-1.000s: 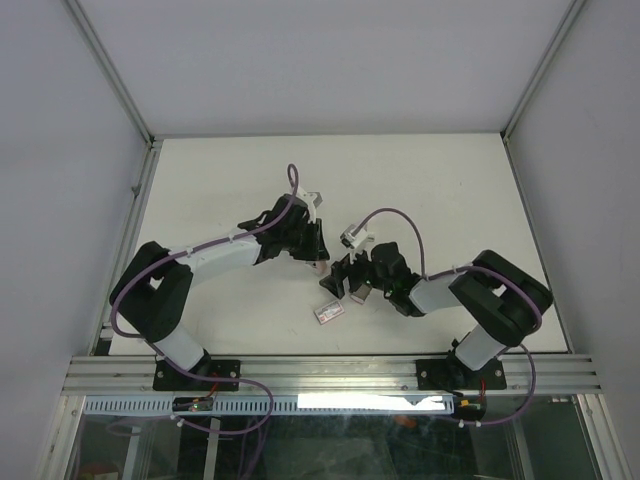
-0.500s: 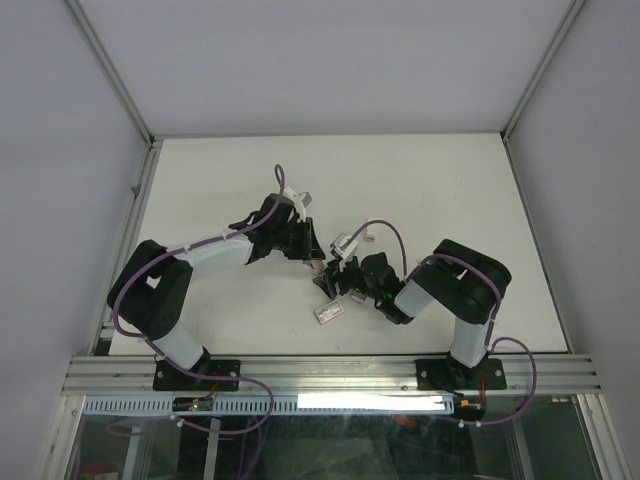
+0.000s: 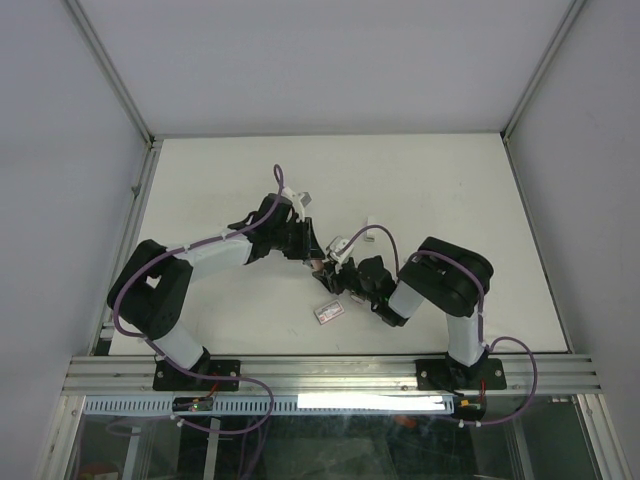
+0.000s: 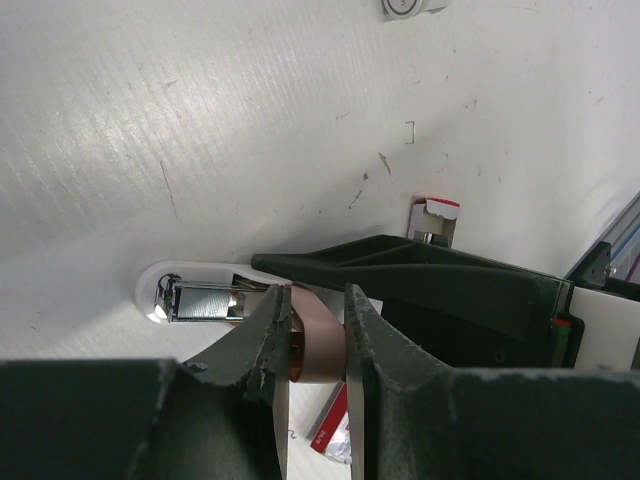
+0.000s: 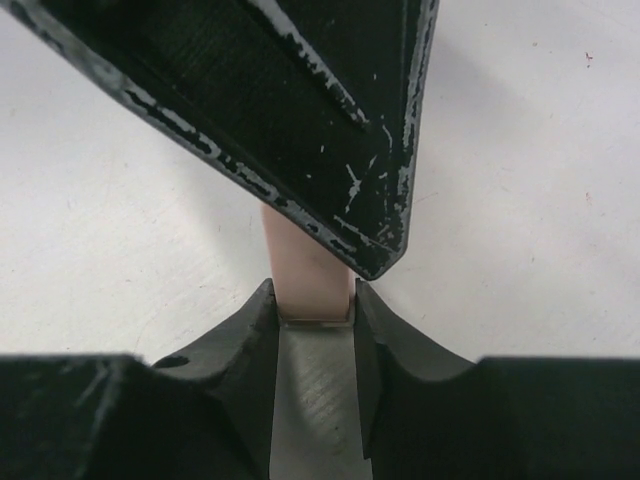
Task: Load the staples into the stapler
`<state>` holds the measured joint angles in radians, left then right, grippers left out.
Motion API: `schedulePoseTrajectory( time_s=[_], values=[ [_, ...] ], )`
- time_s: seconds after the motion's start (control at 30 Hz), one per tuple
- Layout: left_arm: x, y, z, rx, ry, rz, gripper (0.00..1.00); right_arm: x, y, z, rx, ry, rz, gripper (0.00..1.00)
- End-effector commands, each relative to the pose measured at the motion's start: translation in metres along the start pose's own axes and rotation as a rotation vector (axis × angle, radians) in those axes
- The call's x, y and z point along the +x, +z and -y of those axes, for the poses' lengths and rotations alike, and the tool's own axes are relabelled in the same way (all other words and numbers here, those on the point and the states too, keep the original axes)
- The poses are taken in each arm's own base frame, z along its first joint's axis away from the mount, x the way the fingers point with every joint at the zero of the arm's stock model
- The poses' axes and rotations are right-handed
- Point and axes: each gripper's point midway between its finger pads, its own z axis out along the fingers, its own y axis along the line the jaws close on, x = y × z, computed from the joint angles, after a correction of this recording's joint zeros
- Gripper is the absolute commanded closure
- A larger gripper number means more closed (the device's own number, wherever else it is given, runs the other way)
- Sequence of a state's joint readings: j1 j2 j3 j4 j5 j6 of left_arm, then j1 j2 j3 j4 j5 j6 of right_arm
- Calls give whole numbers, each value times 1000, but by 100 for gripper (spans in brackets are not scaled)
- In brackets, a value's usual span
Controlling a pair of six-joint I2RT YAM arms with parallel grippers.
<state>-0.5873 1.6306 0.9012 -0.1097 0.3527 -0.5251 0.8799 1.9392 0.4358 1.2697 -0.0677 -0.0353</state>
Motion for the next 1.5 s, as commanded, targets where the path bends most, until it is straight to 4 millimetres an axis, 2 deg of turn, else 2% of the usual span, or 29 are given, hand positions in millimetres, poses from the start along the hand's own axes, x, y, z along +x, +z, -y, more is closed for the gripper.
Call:
schedulePoseTrajectory(
  time_s=[0.0, 0.1, 0.23, 0.43, 0.47, 0.57, 0.77, 0.93, 1.03, 1.2, 1.33, 1.47],
  values=[
    [-18, -8, 12, 48, 20, 58, 91, -14, -1, 1, 6, -27, 53, 87],
    [-27, -15, 15, 47, 34, 94, 72, -19, -6, 1, 11, -30, 67, 93],
    [-40, -26, 21, 42, 54, 144, 53, -25, -10, 1, 10, -31, 78, 99],
    [-58, -50, 16, -15, 64, 240, 22, -35, -19, 0, 10, -32, 96, 100],
    [-64, -60, 19, -20, 70, 276, 16, -38, -20, 0, 10, -32, 99, 100],
    [-67, -74, 18, -36, 76, 323, 2, -46, -25, -2, 3, -30, 110, 100],
    [-52, -90, 31, 26, 113, 309, 1, -78, -46, -20, -87, -35, 185, 100],
    [-57, -134, 61, 109, 194, 413, 1, -110, -68, -48, -239, -65, 209, 100],
    [-55, -148, 77, 157, 217, 402, 1, -114, -81, -62, -320, -79, 165, 100],
    [-43, -140, 98, 174, 236, 296, 1, -124, -95, -66, -336, -81, 156, 100],
    [-38, -135, 126, 197, 271, 282, 1, -128, -99, -67, -339, -79, 147, 100],
    [-34, -127, 138, 176, 289, 269, 1, -128, -99, -67, -339, -76, 132, 100]
  ],
)
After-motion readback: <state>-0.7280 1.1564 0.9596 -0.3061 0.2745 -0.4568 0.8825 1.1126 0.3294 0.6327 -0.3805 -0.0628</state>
